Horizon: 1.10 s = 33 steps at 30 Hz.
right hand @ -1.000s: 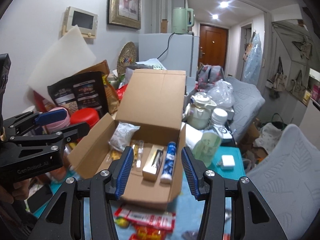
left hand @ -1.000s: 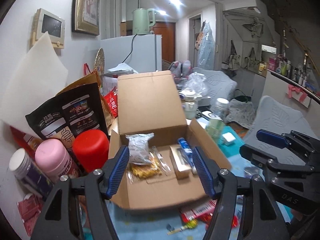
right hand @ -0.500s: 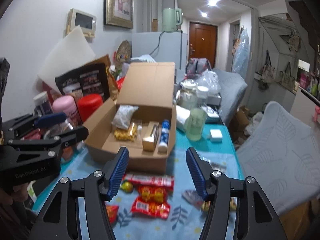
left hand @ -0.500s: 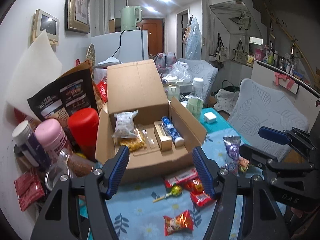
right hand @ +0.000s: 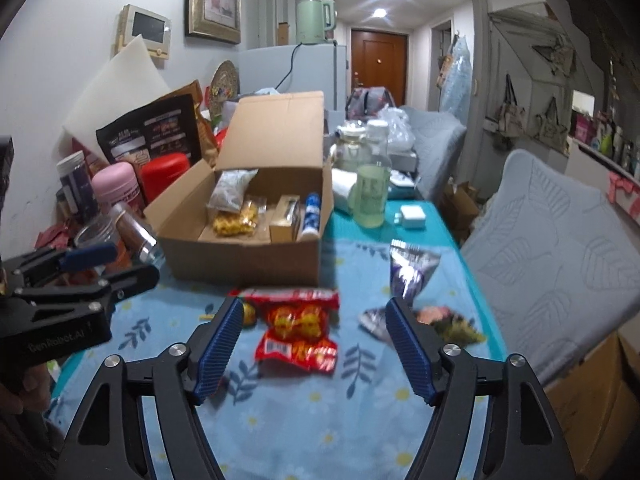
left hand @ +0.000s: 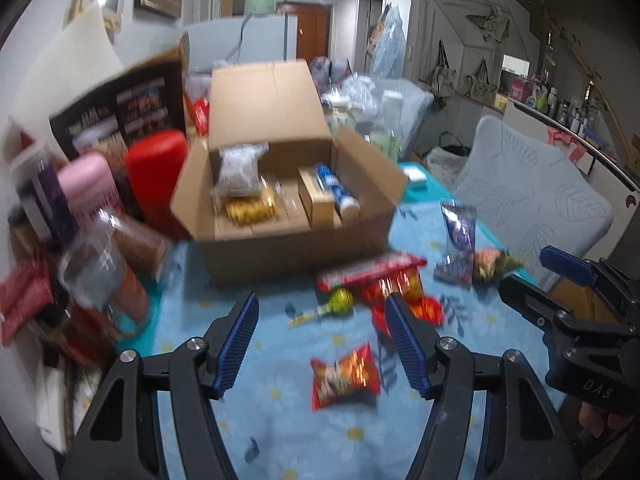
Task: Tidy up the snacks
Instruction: 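Withdraw both tools from the box toward the red candy packs, then grasp the small red candy pack with the left gripper while the right gripper grasps the large red bag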
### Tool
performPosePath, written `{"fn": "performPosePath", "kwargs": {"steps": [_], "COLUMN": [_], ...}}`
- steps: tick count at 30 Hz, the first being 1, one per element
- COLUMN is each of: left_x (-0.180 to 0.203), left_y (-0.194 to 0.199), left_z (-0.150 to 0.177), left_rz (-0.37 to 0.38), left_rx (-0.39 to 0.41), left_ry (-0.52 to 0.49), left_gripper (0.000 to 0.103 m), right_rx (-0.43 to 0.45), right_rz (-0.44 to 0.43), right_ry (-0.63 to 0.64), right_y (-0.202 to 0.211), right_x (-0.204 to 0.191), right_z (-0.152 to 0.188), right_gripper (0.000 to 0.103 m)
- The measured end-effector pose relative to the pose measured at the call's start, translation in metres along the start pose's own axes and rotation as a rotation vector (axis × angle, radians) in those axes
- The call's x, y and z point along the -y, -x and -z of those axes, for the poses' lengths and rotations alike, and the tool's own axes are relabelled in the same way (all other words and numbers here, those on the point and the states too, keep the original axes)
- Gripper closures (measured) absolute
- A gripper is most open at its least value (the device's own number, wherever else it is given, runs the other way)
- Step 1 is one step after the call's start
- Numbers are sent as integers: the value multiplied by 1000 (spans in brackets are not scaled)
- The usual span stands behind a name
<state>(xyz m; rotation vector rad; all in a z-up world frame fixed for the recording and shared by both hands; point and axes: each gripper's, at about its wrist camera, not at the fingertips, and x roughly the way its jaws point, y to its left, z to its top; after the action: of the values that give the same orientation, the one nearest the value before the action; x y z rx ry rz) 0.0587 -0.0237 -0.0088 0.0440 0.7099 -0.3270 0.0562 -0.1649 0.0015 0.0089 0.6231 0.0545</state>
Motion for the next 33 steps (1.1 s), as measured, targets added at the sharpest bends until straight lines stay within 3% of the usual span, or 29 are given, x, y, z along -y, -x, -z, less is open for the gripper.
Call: {"fn": "performPosePath", "kwargs": {"steps": [11,20,30,33], "left_x": [-4,2,7,5], "left_y": [-36,-66,-92,-98], "left_z": [47,62,57,61], "left_rz": [89,92,48,54], "left_rx": [-130,-209,-227,-237], "left_ry": [73,105,66,67], "left_gripper": [38,38,38,49], "right_rx": [-154,-207,-242,-248], "right_rz": [-127,-121,-102,-89], "right_ry": [-80,-70,-24,-43], "right_y": [-38,-56,-74,-78], "right_x": [0,13,22,28], "right_z": [53,70,71,69], "right_gripper": [28,27,25,25]}}
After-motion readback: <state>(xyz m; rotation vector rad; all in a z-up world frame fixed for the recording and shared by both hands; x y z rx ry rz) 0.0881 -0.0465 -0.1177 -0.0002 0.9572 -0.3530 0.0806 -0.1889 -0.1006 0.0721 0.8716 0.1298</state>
